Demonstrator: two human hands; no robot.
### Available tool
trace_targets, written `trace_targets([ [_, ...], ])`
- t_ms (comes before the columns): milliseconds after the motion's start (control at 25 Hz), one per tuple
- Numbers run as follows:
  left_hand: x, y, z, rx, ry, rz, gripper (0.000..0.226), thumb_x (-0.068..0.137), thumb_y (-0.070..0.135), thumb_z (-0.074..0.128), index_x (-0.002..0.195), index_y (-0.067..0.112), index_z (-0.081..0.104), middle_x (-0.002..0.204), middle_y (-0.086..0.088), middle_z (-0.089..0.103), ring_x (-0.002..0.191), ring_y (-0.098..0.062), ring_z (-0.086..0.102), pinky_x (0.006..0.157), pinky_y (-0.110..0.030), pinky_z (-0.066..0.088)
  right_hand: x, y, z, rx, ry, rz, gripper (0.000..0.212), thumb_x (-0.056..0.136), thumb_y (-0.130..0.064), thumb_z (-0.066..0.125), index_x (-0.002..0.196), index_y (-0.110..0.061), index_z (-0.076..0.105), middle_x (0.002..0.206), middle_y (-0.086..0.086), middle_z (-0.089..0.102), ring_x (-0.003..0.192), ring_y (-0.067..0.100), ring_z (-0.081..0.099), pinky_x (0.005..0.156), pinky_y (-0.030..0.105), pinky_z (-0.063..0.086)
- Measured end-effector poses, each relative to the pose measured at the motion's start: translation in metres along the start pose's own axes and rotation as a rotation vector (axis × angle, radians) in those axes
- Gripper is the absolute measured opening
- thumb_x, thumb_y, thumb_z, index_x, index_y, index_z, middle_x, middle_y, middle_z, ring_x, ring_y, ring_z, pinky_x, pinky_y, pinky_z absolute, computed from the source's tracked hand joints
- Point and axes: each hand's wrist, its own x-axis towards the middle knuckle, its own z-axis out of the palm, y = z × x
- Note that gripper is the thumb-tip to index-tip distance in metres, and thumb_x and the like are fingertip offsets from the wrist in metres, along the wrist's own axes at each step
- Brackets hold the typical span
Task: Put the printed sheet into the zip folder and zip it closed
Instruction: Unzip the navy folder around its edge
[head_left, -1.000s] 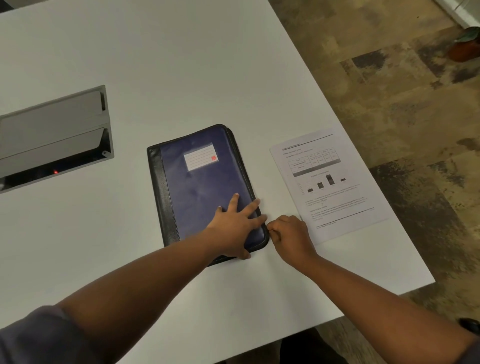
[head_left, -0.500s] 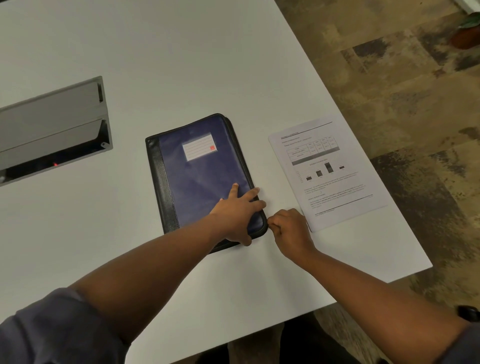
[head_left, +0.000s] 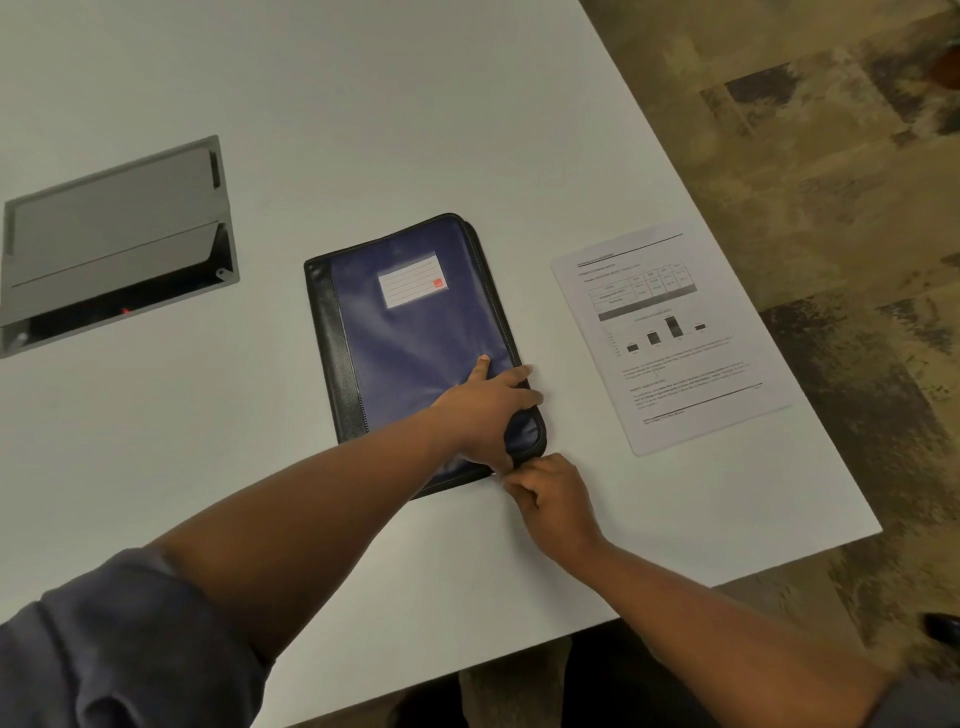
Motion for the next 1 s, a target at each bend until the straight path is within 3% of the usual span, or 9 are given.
trace_targets([
  [200,-0.001,-0.001,0.001,-0.012,0.014,0.001,0.104,0.07,0.045,0.085,0.154,0.038,0.026,0.168,0.011,0.005,0.152,-0.045,-0.007,0.108,-0.063,0.038,-0.005,-0.028,0.031,0.024,-0.011,-0.007,0.006,0.086,-0.009,0.075,0.089,-0.01,0.08,0.085,0.004,0.077,0.078,0.021,0.068,0.076,0.03,0.058],
  [400,-0.004,-0.001,0.01,0.029,0.068,-0.004,0.103,0.073,0.05,0.082,0.156,0.039,0.021,0.169,0.011,0.0,0.153,-0.043,-0.007,0.107,-0.064,0.039,-0.007,-0.043,0.045,0.034,0.012,0.019,0.006,0.086,-0.008,0.075,0.09,-0.008,0.08,0.089,0.003,0.078,0.082,0.018,0.07,0.082,0.018,0.053],
  [560,-0.019,-0.011,0.023,-0.006,0.15,-0.004,0.096,0.081,0.057,0.073,0.158,0.038,0.018,0.17,0.006,-0.001,0.154,-0.035,-0.005,0.112,-0.061,0.033,-0.009,-0.041,0.041,-0.024,0.013,-0.004,0.019,0.083,-0.003,0.075,0.1,-0.011,0.08,0.097,0.003,0.078,0.089,0.023,0.07,0.085,0.025,0.053],
  [720,-0.034,-0.024,0.029,0.079,0.042,-0.079,0.103,0.083,0.056,0.071,0.156,0.047,-0.001,0.168,0.004,-0.018,0.151,-0.044,-0.013,0.112,-0.076,0.019,-0.014,-0.045,0.046,-0.157,-0.01,0.065,0.015,0.087,-0.015,0.073,0.1,-0.018,0.079,0.093,0.0,0.077,0.083,0.023,0.066,0.077,0.038,0.055],
  [840,-0.041,-0.03,0.029,0.107,-0.035,-0.133,0.117,0.078,0.054,0.078,0.152,0.052,-0.013,0.165,0.002,-0.028,0.149,-0.049,-0.017,0.108,-0.079,0.023,-0.019,-0.05,0.054,-0.223,0.019,0.157,0.012,0.088,-0.023,0.073,0.098,-0.019,0.078,0.092,0.0,0.076,0.087,0.024,0.065,0.081,0.041,0.052],
  [1000,-0.041,-0.028,0.03,0.103,-0.008,-0.129,0.116,0.077,0.057,0.078,0.154,0.05,-0.01,0.166,0.001,-0.024,0.149,-0.05,-0.013,0.107,-0.078,0.027,-0.021,-0.054,0.062,-0.224,0.043,0.22,0.01,0.086,-0.023,0.074,0.094,-0.019,0.077,0.09,0.001,0.075,0.088,0.025,0.062,0.085,0.043,0.047],
])
